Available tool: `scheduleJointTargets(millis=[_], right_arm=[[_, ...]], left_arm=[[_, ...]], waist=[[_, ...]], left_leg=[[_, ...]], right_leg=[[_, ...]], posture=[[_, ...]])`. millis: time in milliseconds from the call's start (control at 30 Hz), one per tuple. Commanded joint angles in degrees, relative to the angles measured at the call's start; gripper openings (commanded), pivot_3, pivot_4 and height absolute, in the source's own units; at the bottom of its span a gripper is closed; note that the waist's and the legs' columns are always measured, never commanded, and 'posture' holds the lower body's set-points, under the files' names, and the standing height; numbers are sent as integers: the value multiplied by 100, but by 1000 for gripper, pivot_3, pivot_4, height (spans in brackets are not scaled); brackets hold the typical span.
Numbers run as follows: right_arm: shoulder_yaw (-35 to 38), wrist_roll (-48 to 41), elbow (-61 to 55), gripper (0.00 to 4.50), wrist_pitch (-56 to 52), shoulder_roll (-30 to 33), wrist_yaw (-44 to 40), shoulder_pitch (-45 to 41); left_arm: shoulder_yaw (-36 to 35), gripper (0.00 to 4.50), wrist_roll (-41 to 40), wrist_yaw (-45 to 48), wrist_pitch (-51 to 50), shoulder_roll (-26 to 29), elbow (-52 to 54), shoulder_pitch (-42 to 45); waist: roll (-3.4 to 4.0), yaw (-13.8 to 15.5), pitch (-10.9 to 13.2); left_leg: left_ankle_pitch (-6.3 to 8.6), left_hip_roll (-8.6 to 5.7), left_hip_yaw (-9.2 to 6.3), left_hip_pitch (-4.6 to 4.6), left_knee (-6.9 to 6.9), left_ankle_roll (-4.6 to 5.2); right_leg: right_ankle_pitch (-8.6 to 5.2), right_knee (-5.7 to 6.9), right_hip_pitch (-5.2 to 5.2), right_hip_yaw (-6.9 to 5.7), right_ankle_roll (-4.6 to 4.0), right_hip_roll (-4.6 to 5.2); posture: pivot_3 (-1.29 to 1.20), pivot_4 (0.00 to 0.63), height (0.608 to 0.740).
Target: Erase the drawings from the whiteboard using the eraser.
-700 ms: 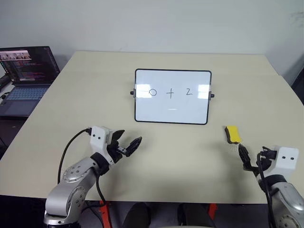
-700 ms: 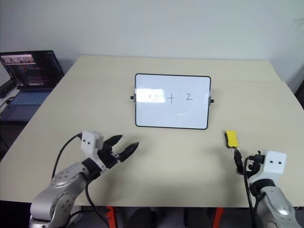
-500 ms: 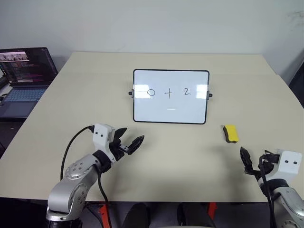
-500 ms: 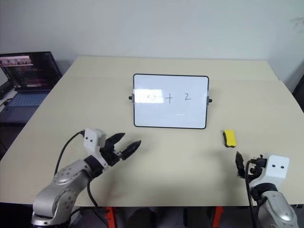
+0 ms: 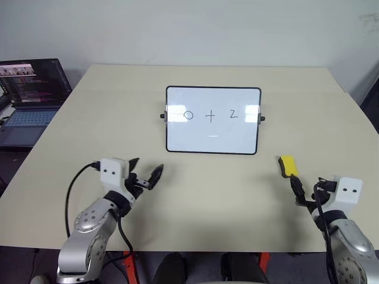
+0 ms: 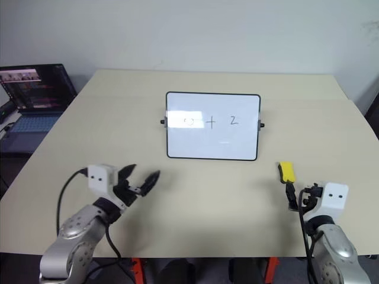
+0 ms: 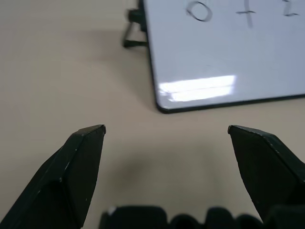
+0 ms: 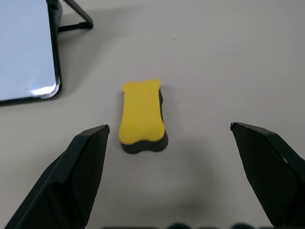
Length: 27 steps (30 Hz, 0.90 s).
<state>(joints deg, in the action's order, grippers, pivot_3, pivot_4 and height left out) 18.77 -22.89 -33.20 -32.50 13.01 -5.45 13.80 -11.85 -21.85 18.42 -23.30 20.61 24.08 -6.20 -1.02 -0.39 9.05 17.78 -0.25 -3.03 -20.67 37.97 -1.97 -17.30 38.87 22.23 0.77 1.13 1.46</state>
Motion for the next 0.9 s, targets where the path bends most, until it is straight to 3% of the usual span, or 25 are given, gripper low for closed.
scheduleJointTargets(millis=[33, 267, 433, 633, 900], right_arm=[[-6, 19, -67, 4459, 92, 94, -84, -112], [15, 20, -113, 4459, 0, 122, -55, -202], [-9, -161, -319, 4459, -374, 149, 4, -403], [51, -337, -290, 4459, -865, 240, 90, -883], [-60, -476, -341, 4459, -1342, 392, 53, -1368]], left_arm=[[-212, 4500, 102, -146, 244, -60, 129, -58], [-285, 4500, 116, -76, 288, 38, 57, 85], [-417, 4500, -345, 527, -125, 550, 33, 451], [-596, 4500, -1872, 1692, -1316, 1523, 251, 1098], [-514, 4500, -2743, 3057, -2182, 2800, -389, 2202]], waist=[[0, 3, 0], [-1, 10, 1], [1, 2, 2], [0, -17, 7], [4, -67, 19]], left_leg=[[0, 0, 0, 0, 0, 0], [0, 0, -1, -2, 0, 0], [0, 1, -2, 0, 0, -1], [0, 0, -1, -3, 0, -1], [0, -2, -5, -4, -1, 0]], right_leg=[[0, 0, 0, 0, 0, 0], [0, -2, 0, -2, 0, 0], [0, 4, 1, -4, 0, -2], [0, 1, 2, -4, 0, -2], [-1, 0, 4, -8, -1, -5]], posture=[[0, 150, 740], [0, 150, 740], [0, 150, 740], [0, 150, 740], [0, 150, 740]])
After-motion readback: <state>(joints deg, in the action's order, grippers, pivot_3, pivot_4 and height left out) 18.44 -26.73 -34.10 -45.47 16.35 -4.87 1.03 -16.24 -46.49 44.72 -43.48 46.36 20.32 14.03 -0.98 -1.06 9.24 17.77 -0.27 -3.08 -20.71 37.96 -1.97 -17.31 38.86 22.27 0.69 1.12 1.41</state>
